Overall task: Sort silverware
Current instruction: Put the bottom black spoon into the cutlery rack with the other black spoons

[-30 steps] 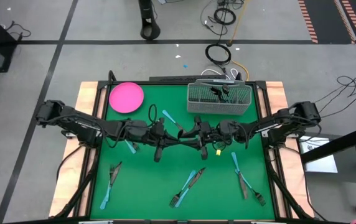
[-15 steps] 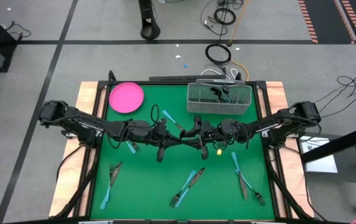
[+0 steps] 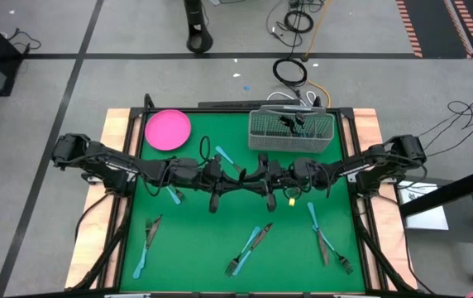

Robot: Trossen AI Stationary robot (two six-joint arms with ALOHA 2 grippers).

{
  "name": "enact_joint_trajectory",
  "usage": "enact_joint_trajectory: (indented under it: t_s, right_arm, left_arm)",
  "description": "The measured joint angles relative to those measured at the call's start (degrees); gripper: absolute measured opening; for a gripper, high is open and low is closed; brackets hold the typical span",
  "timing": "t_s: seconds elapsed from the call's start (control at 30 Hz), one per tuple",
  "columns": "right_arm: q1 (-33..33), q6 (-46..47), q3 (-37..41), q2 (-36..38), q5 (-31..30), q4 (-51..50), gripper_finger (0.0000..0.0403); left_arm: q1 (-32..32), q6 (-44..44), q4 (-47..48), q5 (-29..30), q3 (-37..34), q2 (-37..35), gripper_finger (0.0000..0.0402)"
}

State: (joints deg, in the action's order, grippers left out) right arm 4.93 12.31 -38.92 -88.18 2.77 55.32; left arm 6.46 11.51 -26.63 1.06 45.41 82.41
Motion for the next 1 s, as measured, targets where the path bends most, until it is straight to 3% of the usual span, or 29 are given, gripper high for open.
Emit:
enact_joint_trajectory:
  t_s: [0.1,0.37,0.53,0.67,0.8,0.9,1.0]
  right_arm:
    - [0.1,-1.8,0.0,0.0,-0.3,0.0,0.0011]
    - [1.1,-4.1,0.0,0.1,-2.8,-0.2,0.0002]
    - [0.0,-5.9,0.0,5.8,-3.8,-10.6,0.0001]
    - [-1.0,-9.0,0.0,14.3,-10.7,-21.7,0.0001]
    - [-2.3,-12.1,0.0,24.9,-22.1,-35.1,0.0001]
    - [-4.8,-12.5,0.0,31.2,-29.9,-43.8,0.0001]
    - [-8.2,-12.6,0.0,35.1,-33.2,-47.8,0.0000]
  left_arm:
    - [0.0,0.0,-0.1,-0.1,0.0,0.0,0.0009]
    - [0.0,-1.7,0.0,-0.1,0.0,0.0,0.0060]
    - [-0.1,-4.7,4.3,1.7,0.0,-1.2,0.0116]
    - [-0.1,-6.9,13.2,7.3,0.1,-4.7,0.0144]
    - [0.1,-7.3,21.4,10.3,-0.7,-8.6,0.0149]
    - [1.2,-7.4,20.4,12.0,-4.8,-12.4,0.0149]
    - [1.6,-6.6,17.3,18.8,-12.0,-17.7,0.0149]
